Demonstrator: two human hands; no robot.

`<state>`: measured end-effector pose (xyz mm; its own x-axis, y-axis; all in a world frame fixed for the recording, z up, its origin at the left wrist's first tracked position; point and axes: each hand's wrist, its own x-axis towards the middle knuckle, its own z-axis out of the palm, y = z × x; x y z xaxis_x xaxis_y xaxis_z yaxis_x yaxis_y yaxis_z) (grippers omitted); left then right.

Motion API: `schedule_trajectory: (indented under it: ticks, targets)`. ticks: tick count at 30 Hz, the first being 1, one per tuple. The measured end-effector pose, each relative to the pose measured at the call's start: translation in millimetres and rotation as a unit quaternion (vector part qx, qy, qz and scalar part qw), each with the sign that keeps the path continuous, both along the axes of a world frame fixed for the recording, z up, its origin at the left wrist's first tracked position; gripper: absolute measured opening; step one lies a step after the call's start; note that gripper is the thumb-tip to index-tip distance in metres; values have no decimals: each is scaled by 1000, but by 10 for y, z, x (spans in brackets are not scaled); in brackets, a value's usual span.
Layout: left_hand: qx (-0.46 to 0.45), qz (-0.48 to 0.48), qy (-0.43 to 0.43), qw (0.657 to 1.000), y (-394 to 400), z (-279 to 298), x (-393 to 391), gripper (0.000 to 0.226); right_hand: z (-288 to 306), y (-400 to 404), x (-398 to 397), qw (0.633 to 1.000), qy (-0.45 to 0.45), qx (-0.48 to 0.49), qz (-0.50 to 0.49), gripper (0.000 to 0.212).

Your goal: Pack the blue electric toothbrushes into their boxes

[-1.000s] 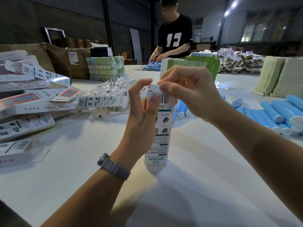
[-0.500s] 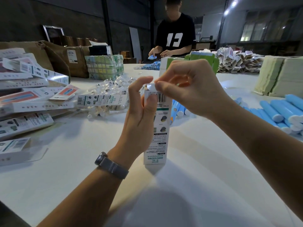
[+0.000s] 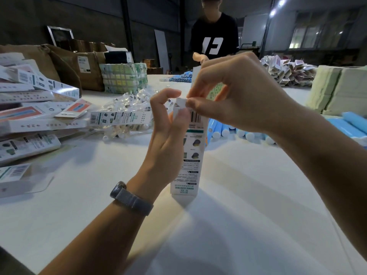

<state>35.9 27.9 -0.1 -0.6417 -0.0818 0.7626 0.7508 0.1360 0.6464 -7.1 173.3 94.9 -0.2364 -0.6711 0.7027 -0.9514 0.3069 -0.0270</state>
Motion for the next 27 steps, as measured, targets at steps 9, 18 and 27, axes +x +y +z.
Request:
schedule_trajectory:
  ticks: [9,18,27]
  targets:
    - [-67,96,4,993,39,-83,-27,80,-18,-2,18,999,1,-24,25,9]
    - [-70,93,15,993,89,-59,-22,71,7,-57,97,1000,27,6,-5,13]
    - [-64,102,33,992,77,-81,-22,70,-109,-34,-129,981,-139,-18,130,5]
